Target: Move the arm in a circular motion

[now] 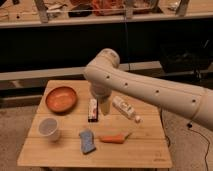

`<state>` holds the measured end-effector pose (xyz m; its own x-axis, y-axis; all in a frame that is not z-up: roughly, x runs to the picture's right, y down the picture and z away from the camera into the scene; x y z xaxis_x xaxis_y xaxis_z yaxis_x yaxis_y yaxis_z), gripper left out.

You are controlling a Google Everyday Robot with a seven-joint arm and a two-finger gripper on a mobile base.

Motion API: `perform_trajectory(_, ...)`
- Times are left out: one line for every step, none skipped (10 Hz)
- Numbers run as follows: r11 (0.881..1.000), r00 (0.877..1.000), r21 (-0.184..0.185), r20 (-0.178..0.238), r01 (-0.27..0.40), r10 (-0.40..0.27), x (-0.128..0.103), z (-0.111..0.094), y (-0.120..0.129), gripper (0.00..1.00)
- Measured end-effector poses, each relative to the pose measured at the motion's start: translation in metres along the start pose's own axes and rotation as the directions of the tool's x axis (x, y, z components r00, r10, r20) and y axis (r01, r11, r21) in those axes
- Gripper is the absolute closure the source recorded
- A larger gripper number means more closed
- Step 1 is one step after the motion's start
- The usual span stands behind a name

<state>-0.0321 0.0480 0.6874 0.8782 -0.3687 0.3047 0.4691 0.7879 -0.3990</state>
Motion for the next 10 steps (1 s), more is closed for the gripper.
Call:
perform_trajectory(1.000,1.000,-0.007,-0.004,-0.005,0.005,0.013,0.005,-0.020,0.20)
perform_trajectory(1.000,1.000,-0.015,-0.001,-0.024,0.024,0.031,0.011,-0.035,0.20)
perform_trajectory(0.999,0.999,-0.023,0.001,-0.040,0.040,0.045,0.017,-0.040,0.20)
perform_trajectory(0.997,0.998,-0.034,0.001,-0.064,0.064,0.067,0.024,-0.044,0.20)
perform_trajectory(0.995,0.996,-0.048,0.002,-0.092,0.092,0.093,0.033,-0.045,0.20)
perform_trajectory(0.990,0.992,-0.070,0.000,-0.124,0.124,0.120,0.046,-0.041,0.20)
perform_trajectory(0.984,0.988,-0.091,0.002,-0.153,0.154,0.141,0.059,-0.035,0.20)
perform_trajectory(0.968,0.976,-0.130,0.006,-0.214,0.217,0.175,0.084,-0.020,0.20)
perform_trajectory(0.965,0.974,-0.137,0.006,-0.224,0.227,0.180,0.088,-0.017,0.20)
perform_trajectory(0.943,0.957,-0.169,0.009,-0.286,0.291,0.209,0.103,0.000,0.20)
